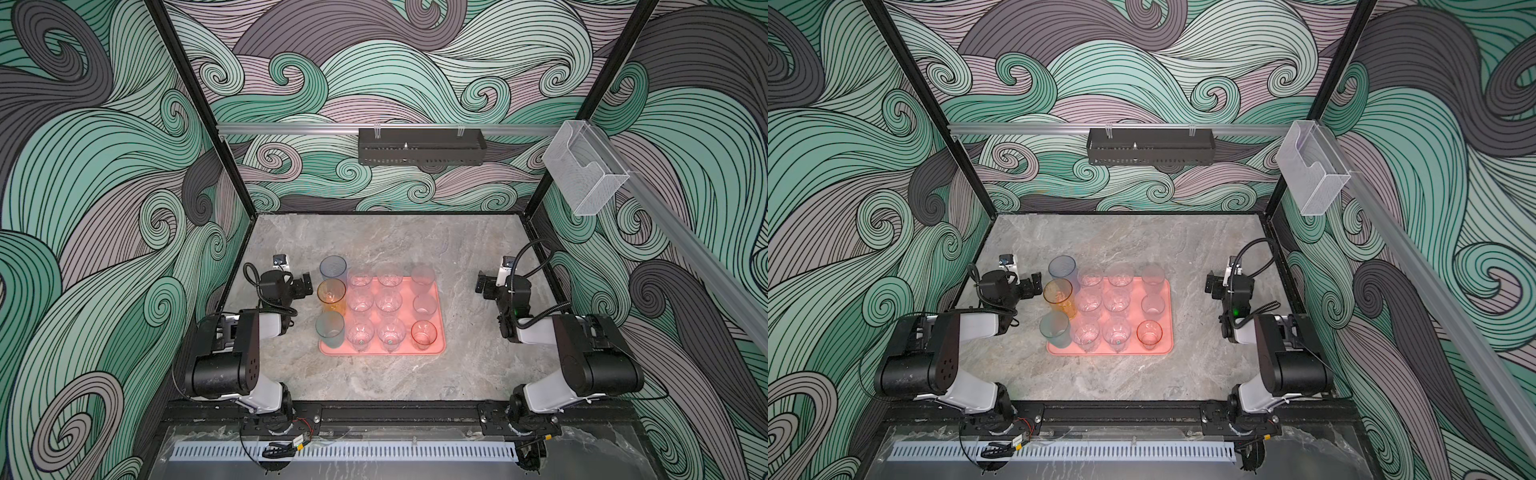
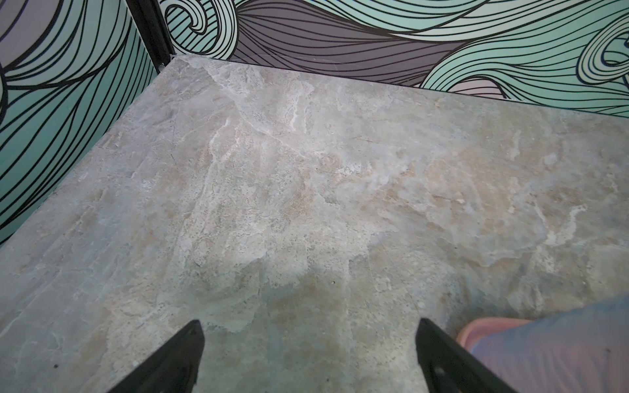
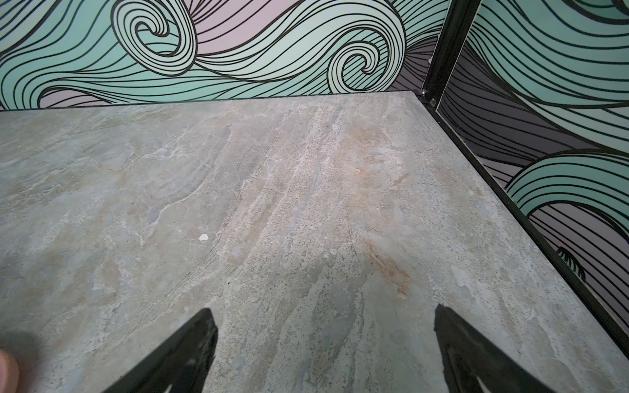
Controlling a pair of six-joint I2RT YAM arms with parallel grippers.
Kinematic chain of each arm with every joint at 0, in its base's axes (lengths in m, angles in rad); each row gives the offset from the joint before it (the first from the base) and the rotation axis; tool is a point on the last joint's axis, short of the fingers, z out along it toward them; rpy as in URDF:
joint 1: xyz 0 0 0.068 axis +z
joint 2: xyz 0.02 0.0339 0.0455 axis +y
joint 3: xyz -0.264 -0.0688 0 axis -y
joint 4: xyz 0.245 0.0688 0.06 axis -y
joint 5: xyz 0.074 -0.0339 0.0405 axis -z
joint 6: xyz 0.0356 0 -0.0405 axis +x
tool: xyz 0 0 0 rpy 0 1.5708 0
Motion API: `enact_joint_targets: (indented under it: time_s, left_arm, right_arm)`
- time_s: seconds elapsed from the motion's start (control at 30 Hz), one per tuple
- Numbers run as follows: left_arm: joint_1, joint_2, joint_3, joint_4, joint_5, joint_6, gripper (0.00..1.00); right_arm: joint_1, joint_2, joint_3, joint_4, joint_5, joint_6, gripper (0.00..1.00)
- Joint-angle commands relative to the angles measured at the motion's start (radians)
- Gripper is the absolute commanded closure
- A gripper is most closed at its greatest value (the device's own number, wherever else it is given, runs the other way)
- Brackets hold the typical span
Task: Place the glasses into the tray
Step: Reset both arms
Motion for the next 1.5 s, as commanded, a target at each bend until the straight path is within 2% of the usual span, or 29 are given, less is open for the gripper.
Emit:
enact_joint_targets:
  time_s: [0.0, 1.47]
  left_arm:
    - [-0.007, 0.006, 0.019, -0.011, 0.011, 0.013, 0.01]
    - [-0.007, 0.006, 0.019, -0.01, 0.011, 0.013, 0.01]
  right_arm:
    - [0.003, -0.007, -0.005, 0.022, -0.006, -0.006, 0.0]
    - [0.012, -0.006, -0.004, 0.021, 0.008, -0.011, 0.0]
